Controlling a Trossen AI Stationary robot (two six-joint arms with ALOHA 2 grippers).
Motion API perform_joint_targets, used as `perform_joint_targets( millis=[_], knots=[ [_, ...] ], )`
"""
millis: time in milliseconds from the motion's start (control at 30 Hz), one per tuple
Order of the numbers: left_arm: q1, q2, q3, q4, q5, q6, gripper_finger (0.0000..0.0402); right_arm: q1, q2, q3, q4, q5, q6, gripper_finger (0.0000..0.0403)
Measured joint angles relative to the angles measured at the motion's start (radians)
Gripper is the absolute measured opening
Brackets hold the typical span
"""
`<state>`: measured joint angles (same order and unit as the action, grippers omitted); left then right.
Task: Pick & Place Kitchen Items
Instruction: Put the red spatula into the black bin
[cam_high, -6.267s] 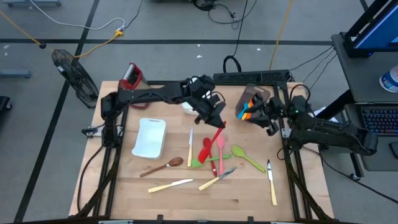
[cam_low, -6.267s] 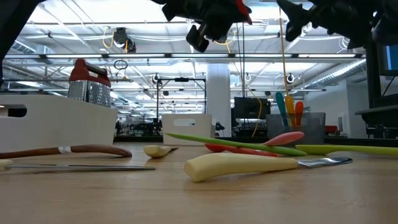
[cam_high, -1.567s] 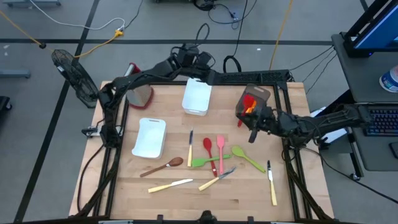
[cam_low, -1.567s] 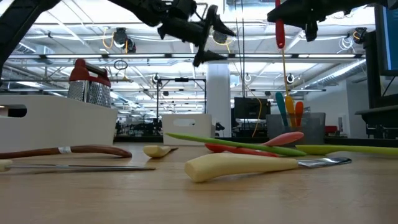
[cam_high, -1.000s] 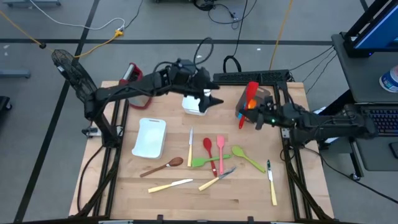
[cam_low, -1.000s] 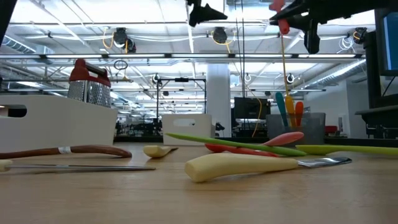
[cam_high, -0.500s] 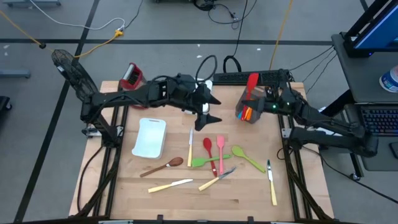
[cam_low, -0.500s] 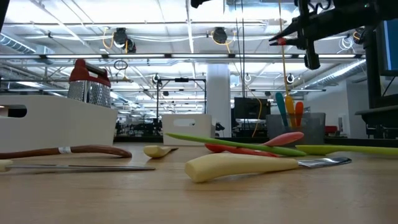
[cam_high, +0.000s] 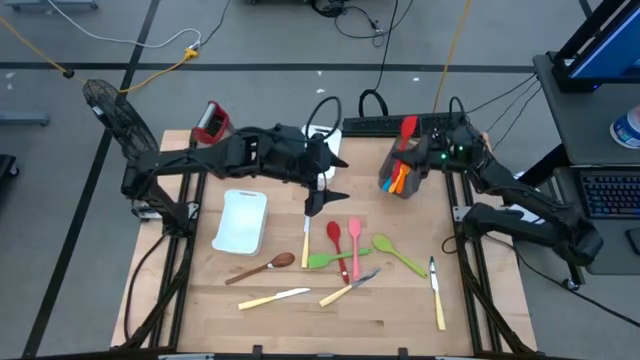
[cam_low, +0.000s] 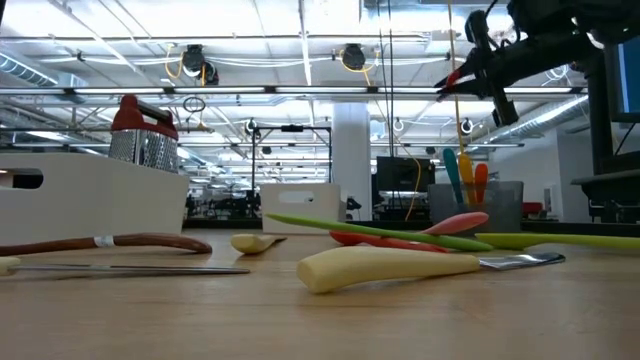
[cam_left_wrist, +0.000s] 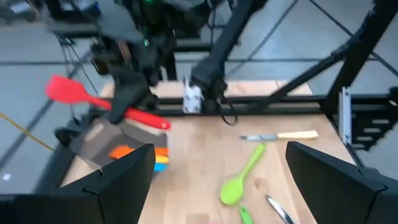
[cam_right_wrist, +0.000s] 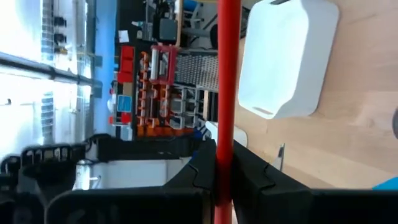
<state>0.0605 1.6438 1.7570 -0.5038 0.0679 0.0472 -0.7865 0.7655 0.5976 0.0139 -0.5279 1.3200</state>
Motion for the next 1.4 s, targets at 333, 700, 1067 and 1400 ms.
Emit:
perform_joint_targets(
  millis=[333, 700, 1067, 1400],
  knots=[
    [-0.011, -0.107, -0.188, 0.129, -0.017, -0.002, 0.0367, -0.156, 0.006, -0.139, 0.001, -0.160, 0.160, 0.0016],
    [-0.011, -0.374, -0.653, 0.434, -0.047, -0.143, 0.0367, -0.174, 0.004, -0.254, 0.032, -0.210, 0.315, 0.0017],
    [-0.011, -0.440, -0.787, 0.529, -0.070, -0.191, 0.0367, -0.275, 0.020, -0.320, 0.085, -0.235, 0.375, 0.0017],
    [0.002, -0.439, -0.786, 0.522, -0.070, -0.192, 0.0367, -0.314, 0.026, -0.396, 0.230, -0.286, 0.475, 0.0018]
  ],
)
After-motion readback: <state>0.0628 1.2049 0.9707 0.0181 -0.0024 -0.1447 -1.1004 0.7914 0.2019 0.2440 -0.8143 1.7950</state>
